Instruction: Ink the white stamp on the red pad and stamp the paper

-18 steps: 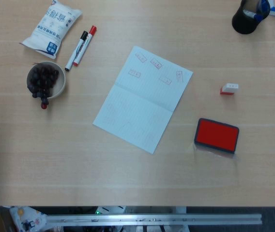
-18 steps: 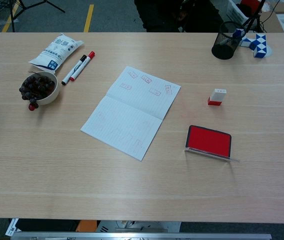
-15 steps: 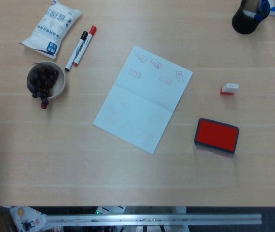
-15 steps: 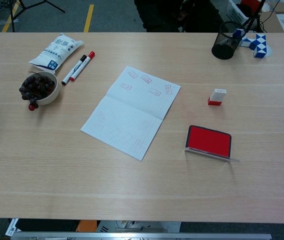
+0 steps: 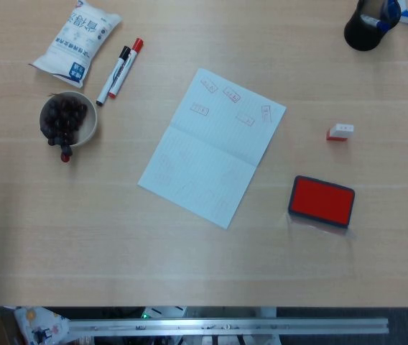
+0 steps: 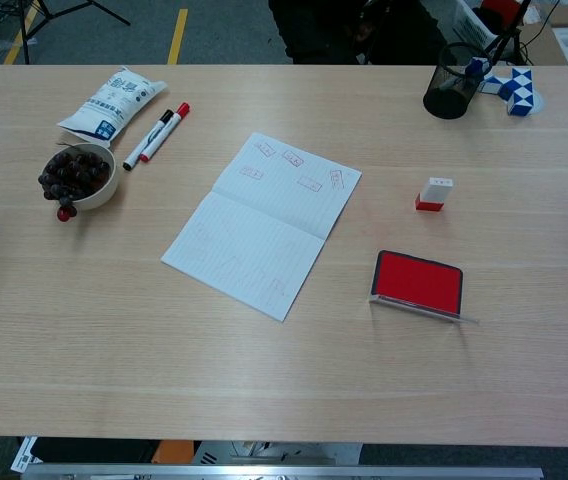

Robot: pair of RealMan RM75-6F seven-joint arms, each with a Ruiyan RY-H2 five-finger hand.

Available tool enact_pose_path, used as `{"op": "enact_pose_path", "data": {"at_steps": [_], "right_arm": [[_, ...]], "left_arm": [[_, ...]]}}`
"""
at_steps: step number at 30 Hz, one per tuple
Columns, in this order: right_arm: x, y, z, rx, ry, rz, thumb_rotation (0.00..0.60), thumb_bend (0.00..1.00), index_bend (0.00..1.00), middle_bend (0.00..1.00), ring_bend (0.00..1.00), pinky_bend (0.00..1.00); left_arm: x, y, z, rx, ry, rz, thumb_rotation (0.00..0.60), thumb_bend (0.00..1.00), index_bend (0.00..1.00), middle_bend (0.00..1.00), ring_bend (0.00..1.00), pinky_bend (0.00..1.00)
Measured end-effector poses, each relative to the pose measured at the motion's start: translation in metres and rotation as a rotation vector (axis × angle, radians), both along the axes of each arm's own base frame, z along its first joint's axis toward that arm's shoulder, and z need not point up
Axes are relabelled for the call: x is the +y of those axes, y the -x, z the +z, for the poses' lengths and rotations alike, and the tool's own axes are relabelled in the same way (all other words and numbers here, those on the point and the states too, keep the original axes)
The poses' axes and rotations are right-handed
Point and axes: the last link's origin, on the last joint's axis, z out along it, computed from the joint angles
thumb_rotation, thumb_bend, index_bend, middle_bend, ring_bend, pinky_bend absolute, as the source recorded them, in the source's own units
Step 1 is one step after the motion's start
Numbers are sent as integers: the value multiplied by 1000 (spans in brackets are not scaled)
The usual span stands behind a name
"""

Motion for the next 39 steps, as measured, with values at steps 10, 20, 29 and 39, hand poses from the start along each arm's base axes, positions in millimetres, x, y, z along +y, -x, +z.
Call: {"op": "enact_pose_path", "data": {"at_steps": [10, 20, 29, 39], "right_arm": [[-35, -30, -43, 26, -113, 96, 600, 219, 420, 370, 306, 398], [-75, -38, -92, 66, -190, 59, 600, 255, 420, 370, 306, 398], [-109, -41, -121, 108, -213, 38, 600, 269, 431, 370, 306, 398], [-128, -41, -153, 148, -258, 4, 600, 268, 431, 370, 306, 398]], "left_arm": [[-4, 7, 2, -9, 7, 17, 600, 175, 209, 165, 176, 100], [-5, 10, 2, -11, 21, 23, 600, 175, 209, 162, 177, 100], [-4, 13, -1, -6, 44, 36, 600, 175, 209, 157, 177, 100], [-3, 16, -1, -5, 53, 48, 600, 175, 209, 156, 177, 99]]}}
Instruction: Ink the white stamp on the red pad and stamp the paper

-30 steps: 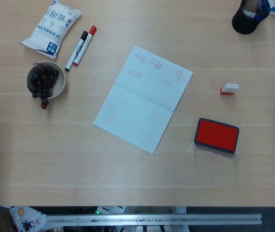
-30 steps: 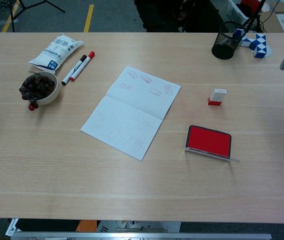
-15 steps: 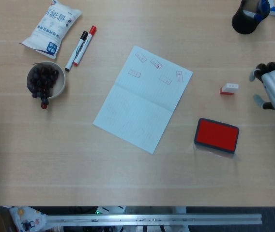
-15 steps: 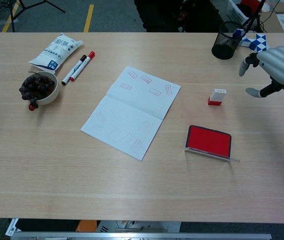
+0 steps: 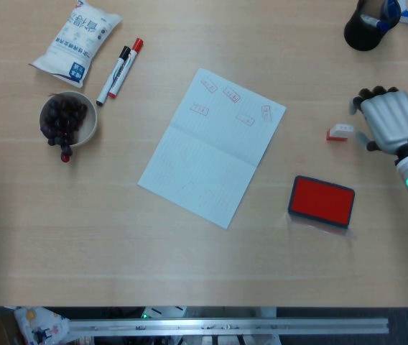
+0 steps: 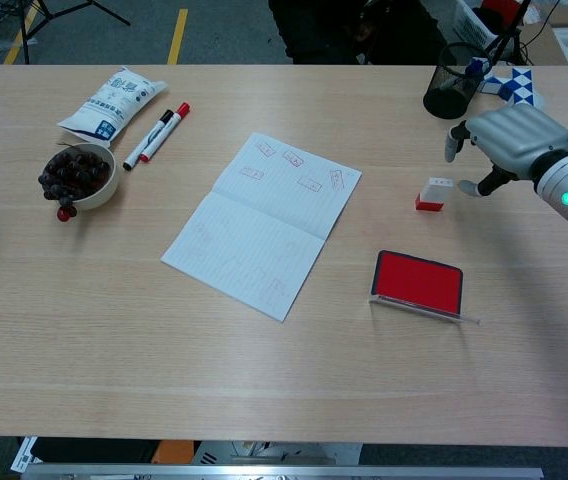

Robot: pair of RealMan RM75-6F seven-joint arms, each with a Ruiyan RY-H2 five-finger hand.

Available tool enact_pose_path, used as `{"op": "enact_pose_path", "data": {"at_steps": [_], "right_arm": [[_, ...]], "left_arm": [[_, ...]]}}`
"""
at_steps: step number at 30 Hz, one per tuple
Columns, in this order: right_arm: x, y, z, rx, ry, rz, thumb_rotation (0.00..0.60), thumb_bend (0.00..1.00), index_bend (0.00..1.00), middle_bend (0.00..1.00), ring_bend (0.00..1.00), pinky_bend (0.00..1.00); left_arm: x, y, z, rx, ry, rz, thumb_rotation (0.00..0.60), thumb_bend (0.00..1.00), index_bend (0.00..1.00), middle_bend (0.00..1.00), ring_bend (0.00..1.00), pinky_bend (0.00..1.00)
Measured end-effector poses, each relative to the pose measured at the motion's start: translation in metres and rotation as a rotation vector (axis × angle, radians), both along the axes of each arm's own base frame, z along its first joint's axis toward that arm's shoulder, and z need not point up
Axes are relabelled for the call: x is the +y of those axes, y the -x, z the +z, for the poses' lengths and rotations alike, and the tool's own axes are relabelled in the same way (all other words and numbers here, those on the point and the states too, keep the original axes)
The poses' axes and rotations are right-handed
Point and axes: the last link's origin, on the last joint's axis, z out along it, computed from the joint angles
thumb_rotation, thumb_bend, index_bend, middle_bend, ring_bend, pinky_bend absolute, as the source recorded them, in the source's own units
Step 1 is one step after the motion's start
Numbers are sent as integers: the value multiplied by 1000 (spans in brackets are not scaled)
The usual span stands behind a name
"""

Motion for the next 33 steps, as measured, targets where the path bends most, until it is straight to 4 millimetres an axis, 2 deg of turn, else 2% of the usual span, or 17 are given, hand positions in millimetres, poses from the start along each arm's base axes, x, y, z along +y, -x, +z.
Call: {"op": "enact_pose_path", "data": {"at_steps": [18, 33], "right_arm": [[-7, -1, -26, 22, -33, -11, 600, 284, 467, 370, 306, 398], [-12, -3, -33, 21, -35, -21, 600, 304, 503, 378, 306, 398]], "left_arm": [[1, 2, 0, -4, 6, -1, 600, 175, 209, 155, 177, 100], [2, 4, 1, -3, 7, 5, 600, 175, 209, 155, 176, 99]]}}
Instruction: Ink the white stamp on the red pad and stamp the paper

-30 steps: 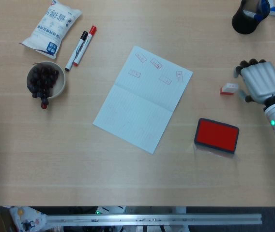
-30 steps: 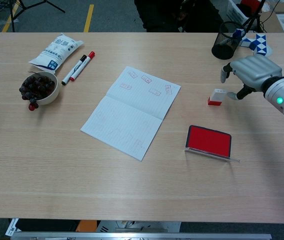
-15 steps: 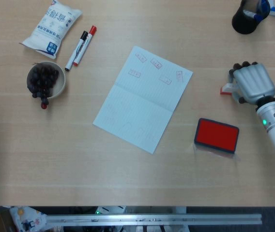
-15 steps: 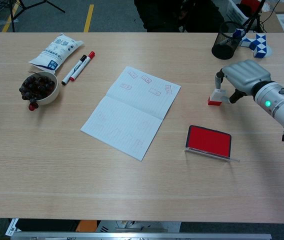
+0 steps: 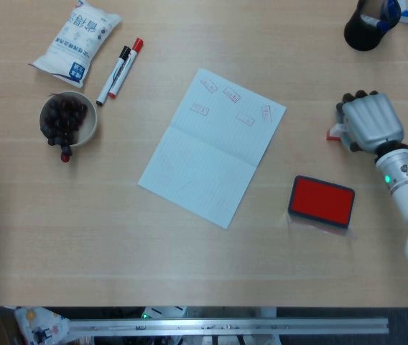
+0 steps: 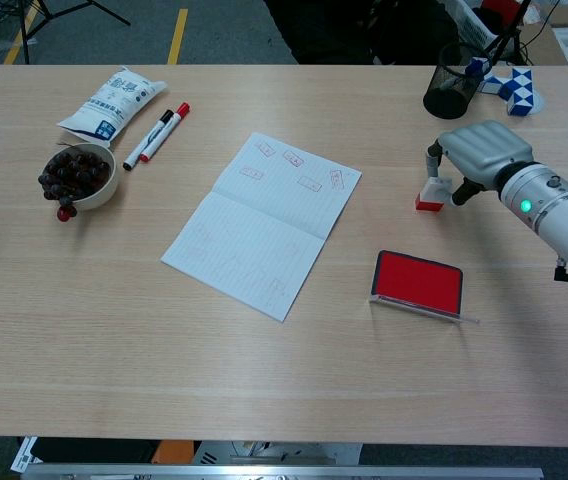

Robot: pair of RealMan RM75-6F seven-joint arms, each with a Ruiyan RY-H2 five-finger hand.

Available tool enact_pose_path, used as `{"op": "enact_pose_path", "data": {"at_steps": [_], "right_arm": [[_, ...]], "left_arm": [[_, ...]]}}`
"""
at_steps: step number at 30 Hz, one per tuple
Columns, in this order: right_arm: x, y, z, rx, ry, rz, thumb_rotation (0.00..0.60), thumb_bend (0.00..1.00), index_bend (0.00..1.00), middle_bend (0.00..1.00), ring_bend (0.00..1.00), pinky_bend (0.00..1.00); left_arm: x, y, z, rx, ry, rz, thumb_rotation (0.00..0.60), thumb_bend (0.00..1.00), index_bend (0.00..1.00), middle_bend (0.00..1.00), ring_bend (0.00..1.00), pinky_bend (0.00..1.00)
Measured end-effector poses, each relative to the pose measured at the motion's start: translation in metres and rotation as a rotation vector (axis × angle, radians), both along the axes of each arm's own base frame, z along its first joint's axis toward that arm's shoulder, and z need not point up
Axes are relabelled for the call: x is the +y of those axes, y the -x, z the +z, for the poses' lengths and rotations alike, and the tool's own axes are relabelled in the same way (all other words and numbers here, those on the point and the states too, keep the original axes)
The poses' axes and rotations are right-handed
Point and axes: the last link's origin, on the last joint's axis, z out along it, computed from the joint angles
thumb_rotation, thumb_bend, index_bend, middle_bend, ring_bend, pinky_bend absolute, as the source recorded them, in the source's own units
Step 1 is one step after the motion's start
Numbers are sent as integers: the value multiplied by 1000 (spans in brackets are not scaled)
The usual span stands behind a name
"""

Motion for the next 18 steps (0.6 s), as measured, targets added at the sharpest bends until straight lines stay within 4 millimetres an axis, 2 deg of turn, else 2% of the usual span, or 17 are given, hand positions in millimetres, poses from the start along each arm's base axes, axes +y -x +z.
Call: {"op": "enact_pose_path", "data": {"at_steps": [8, 18], "right_arm": [[-1, 2, 0, 9, -2, -9, 600, 310, 527, 382, 306, 398], [0, 0, 2, 6, -3, -2, 600, 372, 586, 401, 307, 398]], "left_arm": [[0, 1, -2, -2, 11, 7, 600, 175, 209, 153, 177, 100], [1, 1, -1, -1, 7, 6, 600, 175, 209, 152, 177, 100]]}}
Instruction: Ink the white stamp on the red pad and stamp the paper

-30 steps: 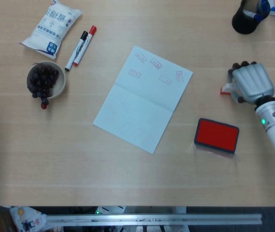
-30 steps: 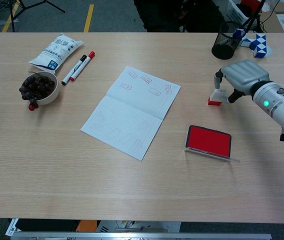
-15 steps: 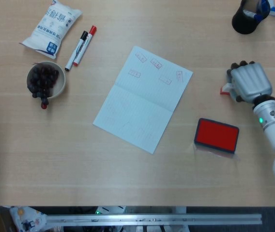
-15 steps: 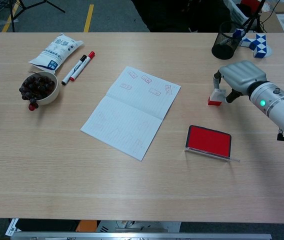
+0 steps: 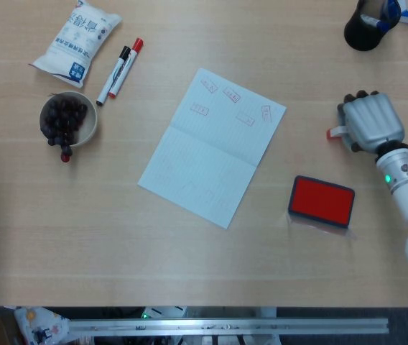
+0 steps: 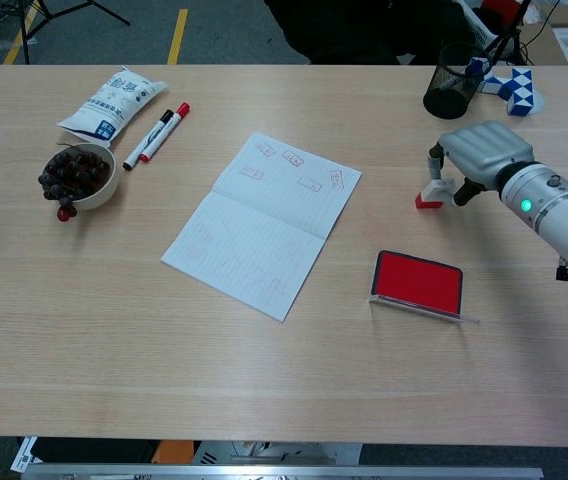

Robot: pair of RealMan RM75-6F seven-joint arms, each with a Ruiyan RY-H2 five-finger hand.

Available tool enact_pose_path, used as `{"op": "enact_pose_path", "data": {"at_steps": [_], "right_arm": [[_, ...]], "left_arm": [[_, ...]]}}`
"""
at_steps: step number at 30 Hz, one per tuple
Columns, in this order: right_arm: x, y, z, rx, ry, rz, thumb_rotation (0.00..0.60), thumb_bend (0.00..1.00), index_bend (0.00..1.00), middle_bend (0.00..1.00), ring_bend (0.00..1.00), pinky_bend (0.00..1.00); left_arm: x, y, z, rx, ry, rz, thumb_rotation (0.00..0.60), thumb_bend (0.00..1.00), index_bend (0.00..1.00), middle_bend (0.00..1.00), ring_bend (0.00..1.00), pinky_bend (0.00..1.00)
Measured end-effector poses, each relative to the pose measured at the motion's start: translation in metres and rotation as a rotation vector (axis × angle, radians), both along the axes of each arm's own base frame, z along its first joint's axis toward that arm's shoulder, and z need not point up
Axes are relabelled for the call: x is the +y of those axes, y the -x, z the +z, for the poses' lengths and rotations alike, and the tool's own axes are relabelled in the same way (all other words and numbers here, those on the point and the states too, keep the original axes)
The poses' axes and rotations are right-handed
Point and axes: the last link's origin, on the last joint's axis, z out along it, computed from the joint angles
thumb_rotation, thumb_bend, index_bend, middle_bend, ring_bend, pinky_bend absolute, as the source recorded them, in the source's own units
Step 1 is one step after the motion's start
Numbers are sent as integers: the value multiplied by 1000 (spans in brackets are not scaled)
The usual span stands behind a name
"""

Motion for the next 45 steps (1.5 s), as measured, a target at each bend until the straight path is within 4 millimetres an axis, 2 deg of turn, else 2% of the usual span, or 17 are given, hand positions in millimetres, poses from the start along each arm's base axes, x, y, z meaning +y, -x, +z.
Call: {"op": "enact_pose_path", "data": {"at_steps": [8, 13, 18, 21, 27, 45], "right_arm": [[14, -15, 12, -56, -53, 41, 600, 372, 606, 418, 307, 398], [33, -32, 29, -106, -123, 95, 600, 373, 617, 432, 317, 398], [56, -39, 40, -115, -206, 133, 600, 374, 627, 447, 334, 398], [67, -38, 39, -105, -250, 139, 600, 400, 636, 458, 348, 399], [74, -34, 34, -61, -292, 152, 600, 411, 644, 465, 358, 399], [76, -37, 15, 88, -331, 239, 600, 414, 658, 472, 360, 399]], "left_arm": [[-2, -1, 3, -2, -11, 3, 600, 175, 209, 152, 176, 99], [-3, -3, 2, -3, -9, 0, 600, 175, 209, 152, 177, 100], [-4, -4, 2, -3, -4, 0, 600, 175, 209, 151, 177, 100], [-5, -3, 2, -5, -7, 3, 600, 175, 209, 151, 177, 100], [-9, 0, 4, -7, -9, 16, 600, 175, 209, 151, 176, 99], [-12, 7, 2, -21, -3, 36, 600, 175, 209, 151, 177, 99]]}}
